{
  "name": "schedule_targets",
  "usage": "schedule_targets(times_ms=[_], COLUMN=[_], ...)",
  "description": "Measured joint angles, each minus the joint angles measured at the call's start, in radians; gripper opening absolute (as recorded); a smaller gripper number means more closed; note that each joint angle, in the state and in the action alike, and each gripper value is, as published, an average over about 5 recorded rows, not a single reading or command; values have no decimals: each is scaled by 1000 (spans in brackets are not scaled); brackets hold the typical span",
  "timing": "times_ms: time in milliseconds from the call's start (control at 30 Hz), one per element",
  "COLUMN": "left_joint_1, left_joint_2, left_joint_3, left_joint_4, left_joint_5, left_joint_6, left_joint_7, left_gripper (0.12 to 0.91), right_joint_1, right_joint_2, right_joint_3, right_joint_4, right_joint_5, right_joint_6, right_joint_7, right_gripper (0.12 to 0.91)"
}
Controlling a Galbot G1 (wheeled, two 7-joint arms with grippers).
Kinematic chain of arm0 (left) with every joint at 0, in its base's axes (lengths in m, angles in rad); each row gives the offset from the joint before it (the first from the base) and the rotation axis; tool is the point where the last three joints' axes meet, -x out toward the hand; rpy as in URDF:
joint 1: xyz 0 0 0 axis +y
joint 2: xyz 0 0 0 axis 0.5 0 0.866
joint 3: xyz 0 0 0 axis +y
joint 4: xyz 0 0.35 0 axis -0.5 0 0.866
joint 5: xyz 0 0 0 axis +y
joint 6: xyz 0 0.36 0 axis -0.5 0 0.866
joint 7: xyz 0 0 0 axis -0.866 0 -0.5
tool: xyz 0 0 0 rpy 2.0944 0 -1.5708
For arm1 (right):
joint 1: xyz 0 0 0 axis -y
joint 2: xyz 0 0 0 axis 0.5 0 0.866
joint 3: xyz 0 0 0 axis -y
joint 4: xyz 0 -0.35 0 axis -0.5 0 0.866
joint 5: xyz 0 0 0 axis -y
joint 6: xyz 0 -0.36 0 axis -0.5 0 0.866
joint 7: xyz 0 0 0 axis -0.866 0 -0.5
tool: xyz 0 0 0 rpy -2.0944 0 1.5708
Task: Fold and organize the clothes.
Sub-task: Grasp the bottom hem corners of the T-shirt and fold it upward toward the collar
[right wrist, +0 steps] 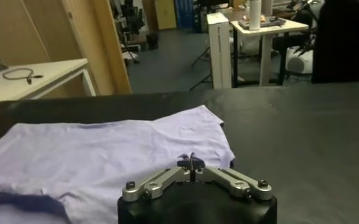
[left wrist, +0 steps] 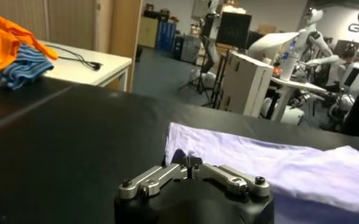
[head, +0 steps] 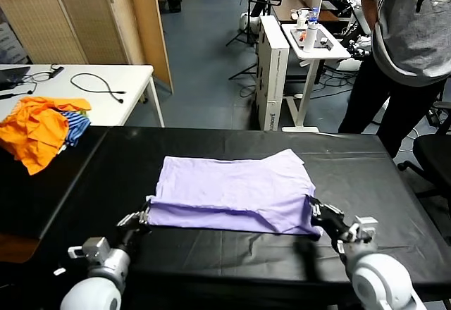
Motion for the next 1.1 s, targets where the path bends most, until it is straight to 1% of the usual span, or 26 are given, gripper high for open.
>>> schedule_targets(times_ms=[200, 367, 433, 467, 600, 667, 700, 767, 800, 833, 900, 933, 1033, 1067, 1100], left_joint_1=[-53, -86, -95, -99, -105, -101, -97, -88, -82, -75, -58, -48, -14, -2, 10], left_joint_2=[38, 55, 58, 58, 59, 58, 58, 58, 58, 58, 58, 58, 58, 56, 54], left_joint_3=[15, 23, 24, 25, 27, 26, 25, 21, 18, 14, 4, -1, -11, -14, -16], left_joint_4=[61, 105, 118, 122, 126, 122, 118, 109, 103, 96, 80, 71, 44, 35, 26], left_joint_5=[-3, -3, -4, -4, -5, -3, -3, 0, 2, 4, 7, 8, 11, 12, 14], left_joint_6=[-1, 0, 3, 5, 14, 15, 16, 20, 22, 24, 27, 29, 31, 31, 32], left_joint_7=[0, 0, -1, -2, -1, -1, -2, -3, -4, -5, -7, -8, -9, -9, -9], left_gripper=[147, 147, 147, 147, 150, 190, 229, 341, 398, 474, 587, 663, 824, 859, 876], right_joint_1=[24, 28, 22, 16, -23, -54, -73, -115, -137, -160, -204, -224, -281, -298, -314], right_joint_2=[6, 9, 5, 2, -17, -28, -34, -42, -44, -45, -44, -44, -44, -45, -45], right_joint_3=[-16, -18, -11, -6, 27, 49, 62, 89, 102, 116, 141, 152, 182, 190, 198], right_joint_4=[-40, -48, -40, -32, 15, 44, 59, 91, 108, 124, 154, 166, 192, 198, 201], right_joint_5=[-11, -7, -3, -2, -1, -4, -6, -9, -10, -11, -15, -17, -29, -33, -36], right_joint_6=[-1, -13, -23, -29, -41, -41, -40, -39, -38, -38, -36, -34, -27, -24, -21], right_joint_7=[-1, -8, -18, -24, -42, -45, -46, -46, -46, -46, -48, -49, -60, -64, -67], right_gripper=[140, 146, 193, 235, 465, 578, 654, 778, 830, 863, 895, 901, 906, 906, 907])
